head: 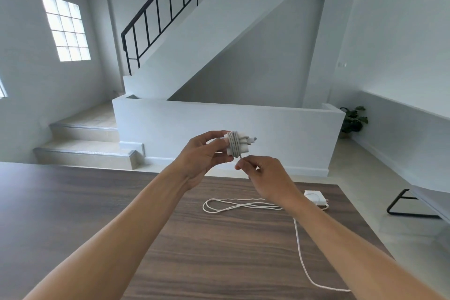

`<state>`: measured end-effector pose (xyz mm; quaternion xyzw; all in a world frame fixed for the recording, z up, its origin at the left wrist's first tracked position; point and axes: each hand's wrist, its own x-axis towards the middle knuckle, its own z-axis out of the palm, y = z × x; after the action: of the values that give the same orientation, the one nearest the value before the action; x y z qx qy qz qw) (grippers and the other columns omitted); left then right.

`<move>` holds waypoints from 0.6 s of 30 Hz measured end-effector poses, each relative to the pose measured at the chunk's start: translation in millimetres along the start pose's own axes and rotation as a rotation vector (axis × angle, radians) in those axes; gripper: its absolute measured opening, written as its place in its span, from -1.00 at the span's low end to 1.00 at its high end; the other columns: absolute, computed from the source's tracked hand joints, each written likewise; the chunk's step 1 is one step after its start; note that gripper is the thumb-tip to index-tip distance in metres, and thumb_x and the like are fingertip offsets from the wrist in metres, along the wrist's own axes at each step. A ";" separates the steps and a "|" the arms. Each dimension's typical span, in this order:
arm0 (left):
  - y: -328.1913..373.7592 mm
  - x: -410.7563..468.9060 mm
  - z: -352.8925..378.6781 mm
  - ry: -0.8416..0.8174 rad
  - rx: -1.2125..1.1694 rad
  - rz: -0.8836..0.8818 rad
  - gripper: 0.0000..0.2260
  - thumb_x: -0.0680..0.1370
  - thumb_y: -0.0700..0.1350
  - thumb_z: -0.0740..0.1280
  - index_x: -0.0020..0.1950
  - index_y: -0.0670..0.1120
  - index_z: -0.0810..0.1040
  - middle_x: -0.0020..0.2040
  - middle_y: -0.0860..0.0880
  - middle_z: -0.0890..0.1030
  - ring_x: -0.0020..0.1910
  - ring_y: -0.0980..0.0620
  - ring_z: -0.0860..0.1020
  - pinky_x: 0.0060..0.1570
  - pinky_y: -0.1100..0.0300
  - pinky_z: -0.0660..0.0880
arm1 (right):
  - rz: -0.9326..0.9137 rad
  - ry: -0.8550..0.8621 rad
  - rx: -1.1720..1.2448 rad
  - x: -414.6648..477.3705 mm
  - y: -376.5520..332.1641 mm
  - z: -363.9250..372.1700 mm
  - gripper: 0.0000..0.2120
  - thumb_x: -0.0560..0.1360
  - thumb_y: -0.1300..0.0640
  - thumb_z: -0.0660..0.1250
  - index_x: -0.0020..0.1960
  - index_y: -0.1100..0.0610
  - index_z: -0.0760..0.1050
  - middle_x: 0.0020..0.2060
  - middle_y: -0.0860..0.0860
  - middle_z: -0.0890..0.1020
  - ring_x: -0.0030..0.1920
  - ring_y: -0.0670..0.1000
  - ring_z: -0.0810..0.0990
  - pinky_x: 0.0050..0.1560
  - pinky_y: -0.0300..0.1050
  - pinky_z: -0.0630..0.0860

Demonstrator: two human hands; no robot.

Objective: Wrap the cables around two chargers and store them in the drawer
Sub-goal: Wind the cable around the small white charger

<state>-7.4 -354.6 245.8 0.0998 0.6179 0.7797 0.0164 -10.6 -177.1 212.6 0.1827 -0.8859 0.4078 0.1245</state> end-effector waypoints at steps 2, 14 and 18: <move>-2.2 2.3 -0.9 0.071 0.028 0.001 -0.78 0.60 -0.26 0.29 0.22 -0.29 0.55 -0.03 -0.25 0.62 -0.13 -0.13 0.60 -0.04 0.16 0.63 | -0.025 -0.004 -0.104 -2.4 -4.0 2.2 -0.78 0.60 0.01 0.22 -0.09 0.00 0.63 -0.53 -0.16 0.48 -0.49 -0.13 0.39 -0.33 -0.24 0.34; -7.6 1.7 -4.0 0.131 0.451 0.057 -0.83 0.54 -0.19 0.35 0.12 -0.06 0.61 -0.20 -0.18 0.67 -0.22 -0.05 0.68 0.18 -0.07 0.56 | -0.205 -0.030 -0.666 2.3 -51.5 -41.6 -0.75 0.57 -0.06 0.19 -0.02 0.02 0.60 -0.05 -0.03 0.63 -0.04 0.12 0.58 -0.16 -0.11 0.36; -7.8 -0.9 3.2 0.056 0.521 0.067 -0.83 0.53 -0.17 0.37 0.11 -0.02 0.61 -0.19 -0.19 0.69 -0.22 -0.04 0.69 0.17 -0.11 0.56 | -0.247 0.001 -0.672 6.8 -58.8 -58.5 -0.80 0.56 -0.08 0.26 -0.05 -0.01 0.60 -0.06 -0.11 0.62 -0.06 0.04 0.57 -0.15 -0.13 0.33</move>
<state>-6.8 -349.7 238.8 0.0995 0.7943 0.5970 -0.0530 12.4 -169.0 292.2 0.2370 -0.9418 0.0754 0.2263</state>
